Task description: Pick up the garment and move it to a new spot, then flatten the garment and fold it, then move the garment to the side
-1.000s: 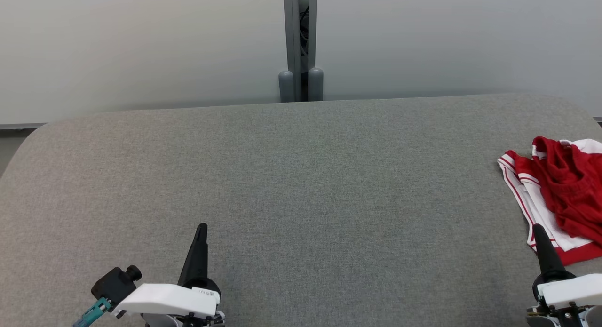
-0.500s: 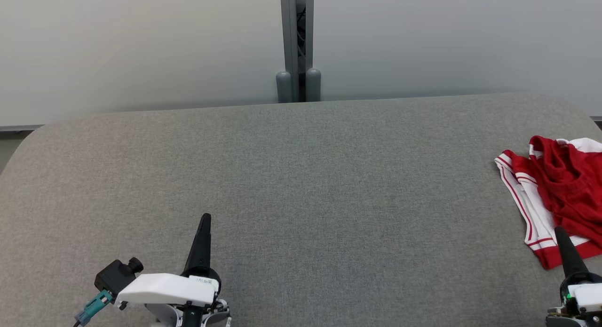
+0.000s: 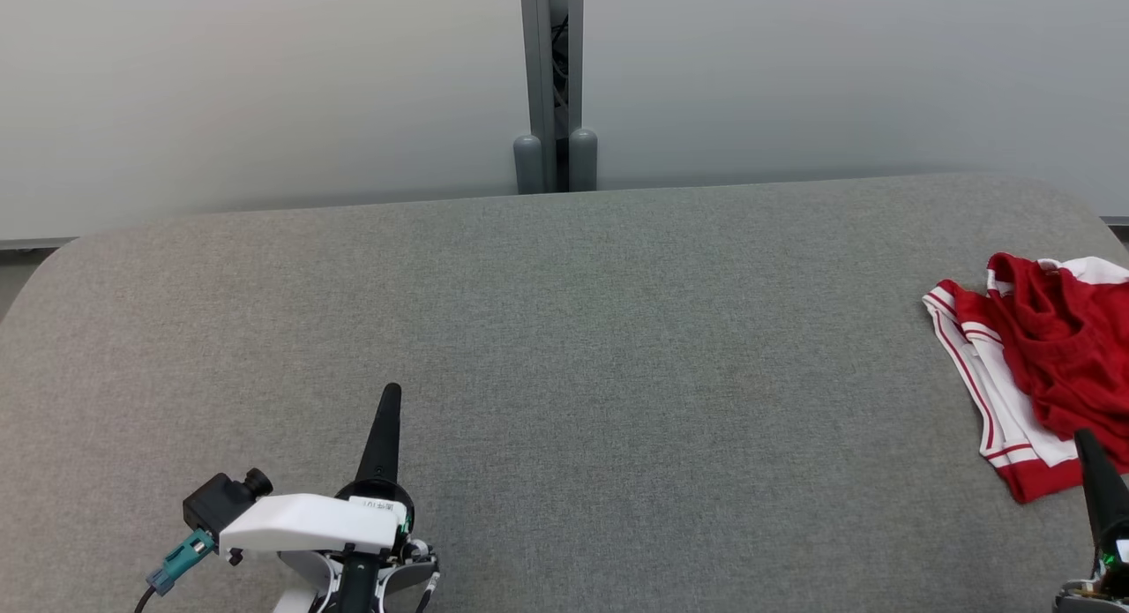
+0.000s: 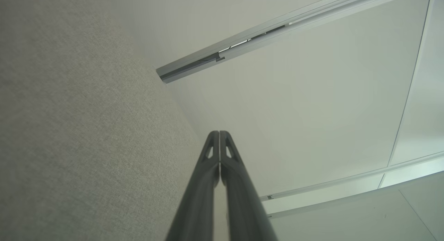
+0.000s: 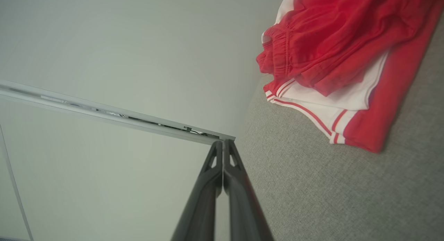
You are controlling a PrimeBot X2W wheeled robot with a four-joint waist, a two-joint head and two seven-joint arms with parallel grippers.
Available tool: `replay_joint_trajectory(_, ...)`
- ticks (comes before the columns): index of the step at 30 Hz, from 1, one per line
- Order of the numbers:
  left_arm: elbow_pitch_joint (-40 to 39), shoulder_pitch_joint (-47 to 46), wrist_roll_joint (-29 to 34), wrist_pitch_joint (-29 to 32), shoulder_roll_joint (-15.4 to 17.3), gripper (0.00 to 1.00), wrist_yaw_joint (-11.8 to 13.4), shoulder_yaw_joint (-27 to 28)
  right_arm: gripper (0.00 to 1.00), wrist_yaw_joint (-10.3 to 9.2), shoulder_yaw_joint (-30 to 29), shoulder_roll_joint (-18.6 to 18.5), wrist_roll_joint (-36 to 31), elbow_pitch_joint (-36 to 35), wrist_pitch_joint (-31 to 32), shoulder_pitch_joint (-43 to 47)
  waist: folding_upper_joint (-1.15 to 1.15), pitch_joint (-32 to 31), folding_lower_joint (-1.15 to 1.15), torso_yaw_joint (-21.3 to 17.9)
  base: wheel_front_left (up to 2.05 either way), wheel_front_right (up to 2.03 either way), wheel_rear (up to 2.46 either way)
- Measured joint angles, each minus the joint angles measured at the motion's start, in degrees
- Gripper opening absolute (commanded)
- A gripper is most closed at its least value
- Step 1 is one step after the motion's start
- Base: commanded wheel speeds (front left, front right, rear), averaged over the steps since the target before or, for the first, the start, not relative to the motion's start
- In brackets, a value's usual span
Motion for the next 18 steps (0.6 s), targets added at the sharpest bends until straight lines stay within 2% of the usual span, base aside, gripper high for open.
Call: replay_joint_trajectory(18,0.5,-1.6,-7.0,0.7,0.0,0.00,-0.7,-1.1,0.00,0.00,-4.2,0.1,7.6,-1.5,3.5,0.4,0.00,-0.1,0.00,-0.4,0.00,0.00,0.00)
